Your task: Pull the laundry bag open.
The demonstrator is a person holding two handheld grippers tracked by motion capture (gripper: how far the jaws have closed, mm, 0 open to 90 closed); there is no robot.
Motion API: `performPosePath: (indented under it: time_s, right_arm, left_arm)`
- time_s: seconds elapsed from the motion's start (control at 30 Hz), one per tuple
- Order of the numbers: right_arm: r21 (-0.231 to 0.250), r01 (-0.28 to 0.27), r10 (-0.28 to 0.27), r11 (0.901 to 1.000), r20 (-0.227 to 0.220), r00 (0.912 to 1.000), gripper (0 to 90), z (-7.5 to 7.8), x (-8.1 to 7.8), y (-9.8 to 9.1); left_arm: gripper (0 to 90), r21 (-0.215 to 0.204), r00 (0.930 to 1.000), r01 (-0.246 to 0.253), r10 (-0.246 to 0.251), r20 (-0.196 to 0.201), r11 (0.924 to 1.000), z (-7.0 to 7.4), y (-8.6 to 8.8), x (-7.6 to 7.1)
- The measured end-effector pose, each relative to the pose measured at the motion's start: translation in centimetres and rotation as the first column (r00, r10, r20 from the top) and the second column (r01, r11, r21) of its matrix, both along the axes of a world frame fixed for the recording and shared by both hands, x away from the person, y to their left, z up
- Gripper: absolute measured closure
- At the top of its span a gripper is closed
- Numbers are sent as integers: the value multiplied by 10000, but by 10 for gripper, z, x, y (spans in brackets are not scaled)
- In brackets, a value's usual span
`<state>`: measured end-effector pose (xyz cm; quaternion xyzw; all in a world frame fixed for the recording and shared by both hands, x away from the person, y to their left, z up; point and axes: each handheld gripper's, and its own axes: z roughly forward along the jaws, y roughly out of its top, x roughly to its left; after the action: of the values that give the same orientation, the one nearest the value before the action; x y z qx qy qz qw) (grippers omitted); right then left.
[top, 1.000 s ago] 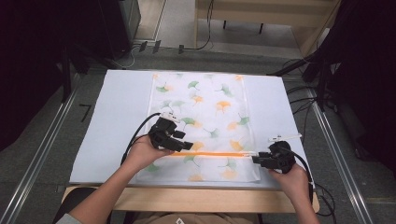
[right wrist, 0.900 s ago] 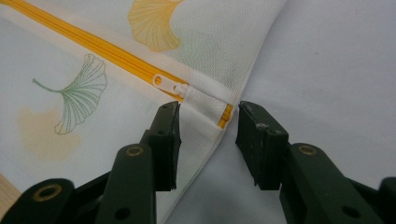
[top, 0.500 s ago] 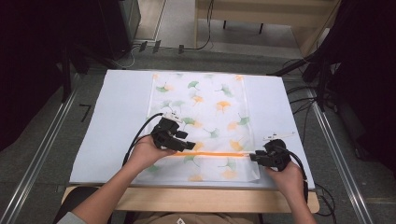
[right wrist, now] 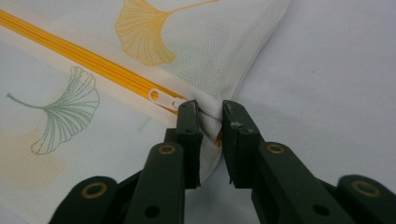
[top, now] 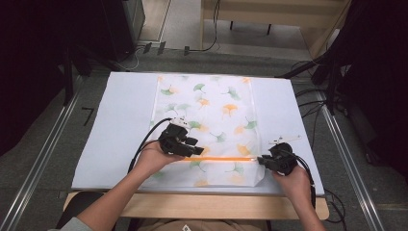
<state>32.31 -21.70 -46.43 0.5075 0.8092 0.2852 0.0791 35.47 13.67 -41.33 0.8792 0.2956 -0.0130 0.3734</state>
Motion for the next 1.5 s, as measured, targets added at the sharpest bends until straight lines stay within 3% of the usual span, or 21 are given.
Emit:
performPosePath:
  time_s: [0.17, 0.27, 0.3, 0.33, 0.47, 0.67, 0.8, 0.87, 0.97, 1.07, 1.17, 1.27, 1.5]
  right_arm:
    - [295, -34, 41, 9996, -258, 9997, 855, 1, 3, -1]
    - [432, -52, 68, 9991, -366, 9993, 856, 1, 4, -2]
    - [533, -51, 74, 9986, -436, 9990, 856, 2, 4, -2]
    - [533, -51, 74, 9986, -436, 9990, 856, 2, 4, -2]
    - [607, -61, 89, 9981, -454, 9989, 855, 6, 3, 0]
    - [917, -242, 251, 9955, -92, 9996, 854, 16, -1, 1]
    - [1163, -267, 263, 9929, 52, 9996, 853, 20, -3, -2]
    - [1310, -369, 344, 9907, 213, 9992, 852, 25, -5, -4]
    - [1479, -434, 388, 9880, 337, 9987, 852, 29, -7, -6]
    - [1518, -492, 448, 9872, 318, 9985, 851, 29, -8, -6]
    - [1595, -471, 429, 9861, 294, 9986, 850, 30, -8, -7]
    - [1603, -428, 388, 9861, 283, 9988, 850, 30, -8, -7]
    - [1525, -504, 462, 9870, 315, 9984, 851, 30, -8, -6]
  left_arm:
    - [601, -161, 9995, 323, -322, 70, 9993, -2, -7, -3]
    - [600, -145, 9995, 329, -328, 42, 9994, -3, -8, -4]
    - [565, 49, 9997, 213, -213, -100, 9998, -5, -10, -3]
    - [526, 49, 9997, 213, -213, -100, 9998, -5, -10, -3]
    - [516, 5, 9994, 228, -228, -252, 9997, -6, -11, -2]
    - [511, -94, 9987, 386, -389, -315, 9992, -7, -18, -4]
    - [548, -120, 9975, 638, -641, -284, 9979, -7, -28, -8]
    - [577, -163, 9952, 852, -858, -462, 9962, -9, -36, -10]
    - [608, -642, 9920, 1075, -1113, -588, 9921, -9, -49, -14]
    - [605, -578, 9912, 1201, -1229, -483, 9911, -10, -55, -15]
    - [586, -114, 9903, 1299, -1303, -492, 9915, -15, -66, -14]
    - [590, -223, 9893, 1312, -1323, -621, 9911, -15, -71, -13]
    - [618, -395, 9867, 1576, -1590, -352, 9867, -13, -88, -12]
